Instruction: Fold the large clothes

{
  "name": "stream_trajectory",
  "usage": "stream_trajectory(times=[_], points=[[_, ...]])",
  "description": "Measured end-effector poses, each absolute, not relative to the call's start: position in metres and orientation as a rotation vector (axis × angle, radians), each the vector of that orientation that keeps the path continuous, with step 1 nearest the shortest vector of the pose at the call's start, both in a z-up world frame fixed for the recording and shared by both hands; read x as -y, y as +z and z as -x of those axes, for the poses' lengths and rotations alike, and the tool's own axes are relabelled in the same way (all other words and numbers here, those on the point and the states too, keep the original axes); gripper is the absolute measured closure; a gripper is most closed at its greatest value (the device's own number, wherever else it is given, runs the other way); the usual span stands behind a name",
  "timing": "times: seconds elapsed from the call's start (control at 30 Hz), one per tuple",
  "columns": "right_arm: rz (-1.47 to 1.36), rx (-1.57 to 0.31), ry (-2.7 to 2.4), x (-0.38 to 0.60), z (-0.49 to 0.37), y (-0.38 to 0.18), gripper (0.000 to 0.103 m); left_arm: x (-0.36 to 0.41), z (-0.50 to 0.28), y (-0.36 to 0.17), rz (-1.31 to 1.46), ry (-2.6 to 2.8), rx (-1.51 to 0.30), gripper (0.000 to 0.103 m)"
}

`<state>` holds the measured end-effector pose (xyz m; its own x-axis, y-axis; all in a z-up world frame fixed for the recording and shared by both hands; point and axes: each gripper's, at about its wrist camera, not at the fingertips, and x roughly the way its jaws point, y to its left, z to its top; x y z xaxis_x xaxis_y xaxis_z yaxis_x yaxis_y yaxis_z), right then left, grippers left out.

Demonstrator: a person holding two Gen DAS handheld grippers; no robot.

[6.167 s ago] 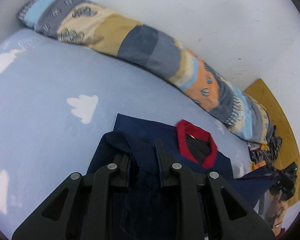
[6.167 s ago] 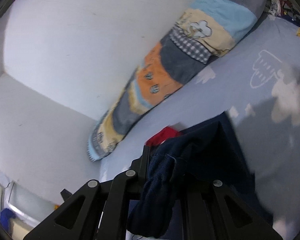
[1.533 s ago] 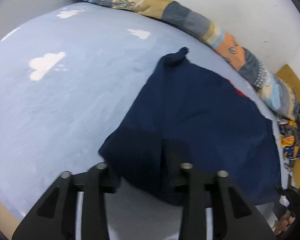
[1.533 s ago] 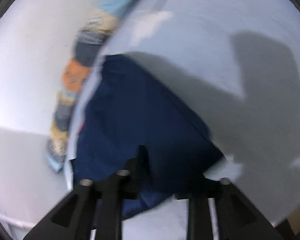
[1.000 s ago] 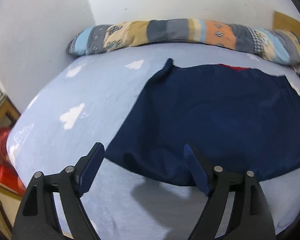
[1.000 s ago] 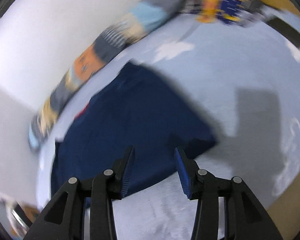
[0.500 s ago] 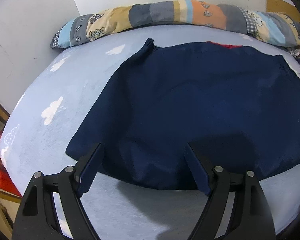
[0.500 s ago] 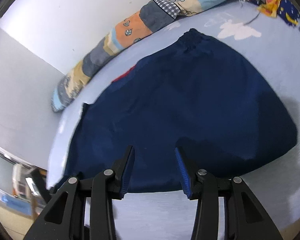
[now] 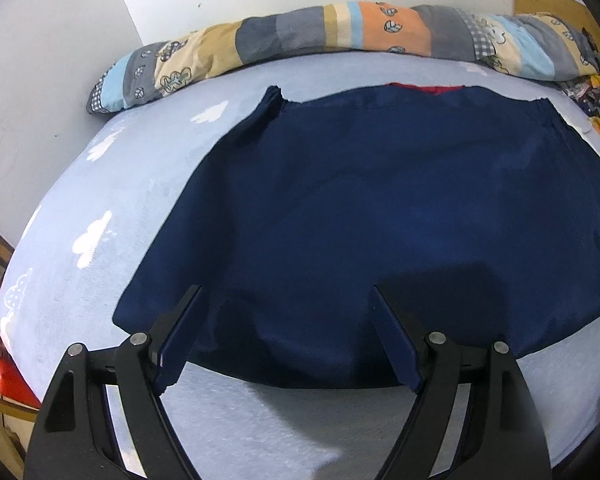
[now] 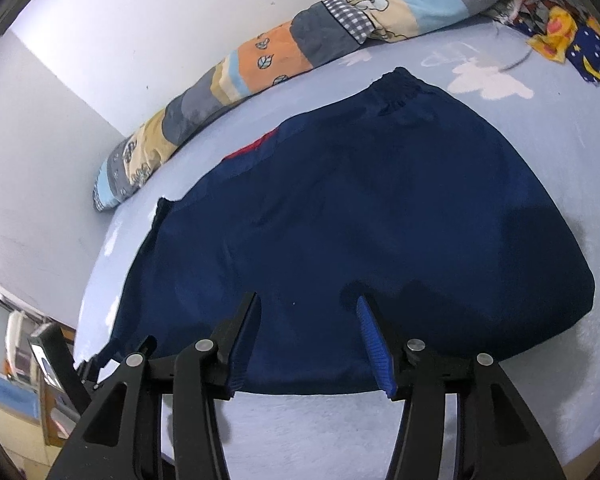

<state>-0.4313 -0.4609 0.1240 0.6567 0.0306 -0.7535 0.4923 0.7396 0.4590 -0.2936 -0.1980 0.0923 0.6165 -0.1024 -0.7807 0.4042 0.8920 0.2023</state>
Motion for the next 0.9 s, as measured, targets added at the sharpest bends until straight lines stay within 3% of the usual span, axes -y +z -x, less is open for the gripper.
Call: stream_trajectory(times=[0.4,0.63,0.9], points=[[-0.611,-1.023,-0.333,0.450,0.411,0.094,0.046,0.193,0.286,0.081,-0.336,-0.317,-0.955,0.019],[-0.595,-0.889,-0.375,0.460,0.422,0.120,0.046,0.185,0.277,0.107,-0.224,-0.377,-0.890,0.019],[-0.675,-1.045,-0.410,0.494,0.397,0.080,0.044,0.197,0.237,0.070,-0.210,-0.391,-1.088,0.018]])
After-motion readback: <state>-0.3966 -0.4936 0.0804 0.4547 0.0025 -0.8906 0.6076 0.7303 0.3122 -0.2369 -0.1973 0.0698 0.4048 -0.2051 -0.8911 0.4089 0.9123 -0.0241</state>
